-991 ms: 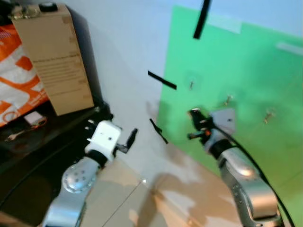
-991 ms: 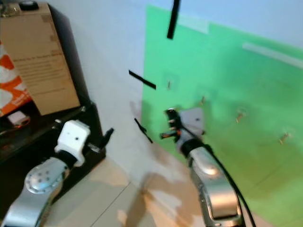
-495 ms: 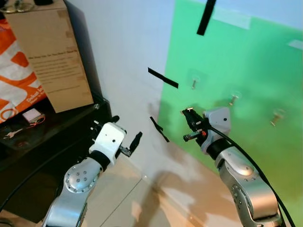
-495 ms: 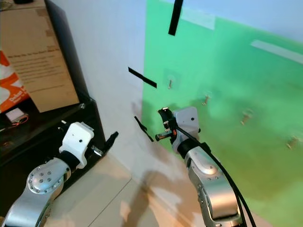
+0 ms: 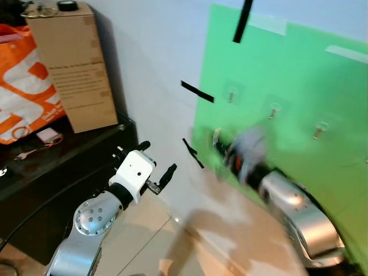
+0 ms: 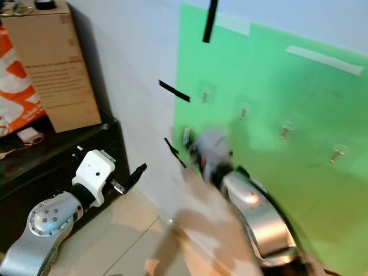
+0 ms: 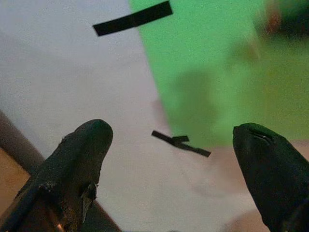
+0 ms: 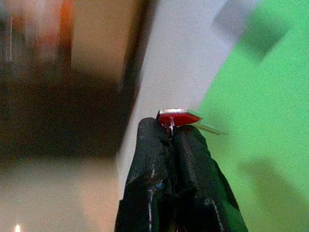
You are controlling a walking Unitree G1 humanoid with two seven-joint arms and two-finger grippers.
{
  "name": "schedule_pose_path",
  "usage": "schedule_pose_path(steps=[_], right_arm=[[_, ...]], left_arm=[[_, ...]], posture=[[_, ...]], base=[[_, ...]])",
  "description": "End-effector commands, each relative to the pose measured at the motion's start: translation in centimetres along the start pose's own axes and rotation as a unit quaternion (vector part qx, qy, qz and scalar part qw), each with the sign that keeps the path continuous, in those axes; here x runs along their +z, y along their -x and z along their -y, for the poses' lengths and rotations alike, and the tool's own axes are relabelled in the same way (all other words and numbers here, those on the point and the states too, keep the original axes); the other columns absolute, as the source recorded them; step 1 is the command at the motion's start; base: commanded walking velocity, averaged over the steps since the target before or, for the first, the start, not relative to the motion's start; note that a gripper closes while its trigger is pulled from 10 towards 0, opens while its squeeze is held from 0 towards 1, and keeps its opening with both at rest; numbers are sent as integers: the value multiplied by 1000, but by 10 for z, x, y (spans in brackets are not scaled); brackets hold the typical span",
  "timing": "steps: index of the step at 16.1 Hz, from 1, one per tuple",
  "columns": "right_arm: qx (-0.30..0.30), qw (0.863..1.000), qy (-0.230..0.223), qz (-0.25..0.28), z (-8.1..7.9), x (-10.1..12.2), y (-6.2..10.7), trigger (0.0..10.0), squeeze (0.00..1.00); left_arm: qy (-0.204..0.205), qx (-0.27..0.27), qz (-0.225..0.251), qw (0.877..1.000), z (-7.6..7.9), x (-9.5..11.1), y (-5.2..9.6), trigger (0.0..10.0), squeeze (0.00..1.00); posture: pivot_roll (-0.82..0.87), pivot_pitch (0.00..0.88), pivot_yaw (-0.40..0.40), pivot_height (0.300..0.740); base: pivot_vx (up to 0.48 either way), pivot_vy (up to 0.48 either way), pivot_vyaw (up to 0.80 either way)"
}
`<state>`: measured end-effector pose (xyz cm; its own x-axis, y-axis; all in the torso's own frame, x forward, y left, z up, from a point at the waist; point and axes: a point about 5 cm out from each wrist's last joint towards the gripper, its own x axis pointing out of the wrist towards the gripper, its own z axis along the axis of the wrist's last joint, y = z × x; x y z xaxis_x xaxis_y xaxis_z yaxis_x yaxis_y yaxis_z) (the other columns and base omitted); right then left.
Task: Hang keys on a hook
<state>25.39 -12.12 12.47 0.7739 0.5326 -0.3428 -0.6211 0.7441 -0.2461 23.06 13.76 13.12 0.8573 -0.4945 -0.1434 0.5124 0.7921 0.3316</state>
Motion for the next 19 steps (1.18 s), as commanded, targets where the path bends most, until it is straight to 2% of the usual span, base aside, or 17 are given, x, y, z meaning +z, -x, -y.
schedule_pose_path(steps=[1, 3, 5, 8, 9, 10, 12, 13, 14, 15, 16, 17, 19], right_arm=[[28, 998, 23, -49, -6, -13, -1, 10000, 0], [83, 977, 113, -162, -5, -40, 14, 10000, 0], [87, 971, 119, -187, -2, -44, 18, 10000, 0], [112, 959, 136, -221, -2, -45, 23, 10000, 0], [124, 972, 81, -184, -7, -34, 21, 10000, 0], [122, 972, 74, -189, -6, -33, 22, 10000, 0], [129, 965, 111, -198, -6, -35, 24, 10000, 0], [129, 971, 70, -189, -8, -31, 24, 10000, 0], [107, 958, 145, -221, 0, -36, 26, 10000, 0], [113, 969, 109, -193, -3, -28, 23, 10000, 0], [77, 991, 22, -103, 2, -2, 14, 10000, 0], [47, 997, 1, -64, 11, 11, 11, 10000, 0], [37, 996, -68, 41, 22, 42, 10, 10000, 0]], left_arm=[[-2, -4, 1, 1000, 0, 2, 1, 10000, 0], [-5, -9, -1, 1000, 3, 2, 1, 10000, 0], [-3, -12, -5, 1000, 4, 0, 3, 10000, 0], [-5, -50, -46, 998, 10, -13, 11, 10000, 0], [-13, -74, -75, 994, 10, -23, 17, 10000, 0], [-16, -82, -84, 993, 10, -25, 20, 10000, 0], [-18, -91, -94, 991, 9, -28, 22, 10000, 0], [-19, -94, -97, 991, 8, -29, 24, 10000, 0], [-17, -100, -99, 990, 8, -29, 24, 10000, 0], [-12, -110, -100, 989, 9, -29, 25, 10000, 0], [-1, -134, -98, 986, 11, -28, 28, 10000, 0], [10, -144, -92, 985, 12, -27, 30, 10000, 0], [24, -161, -73, 984, 15, -21, 33, 10000, 0]], posture=[[35, 0, -42, 740], [35, 0, -52, 740], [37, 0, -57, 740], [35, 0, -63, 740], [30, 0, -62, 740], [29, 0, -61, 740], [27, 0, -61, 740], [27, 0, -60, 740], [23, 0, -59, 740], [25, 0, -58, 740], [24, 0, -58, 740], [19, 0, -57, 740], [19, 0, -55, 740]], base=[[0, 0, 0], [0, 0, 0], [0, 0, 0], [0, 0, 0], [0, 0, 0], [0, 0, 0], [0, 0, 0], [0, 0, 0], [0, 0, 0], [0, 0, 0], [0, 0, 0], [0, 0, 0], [0, 0, 0]])
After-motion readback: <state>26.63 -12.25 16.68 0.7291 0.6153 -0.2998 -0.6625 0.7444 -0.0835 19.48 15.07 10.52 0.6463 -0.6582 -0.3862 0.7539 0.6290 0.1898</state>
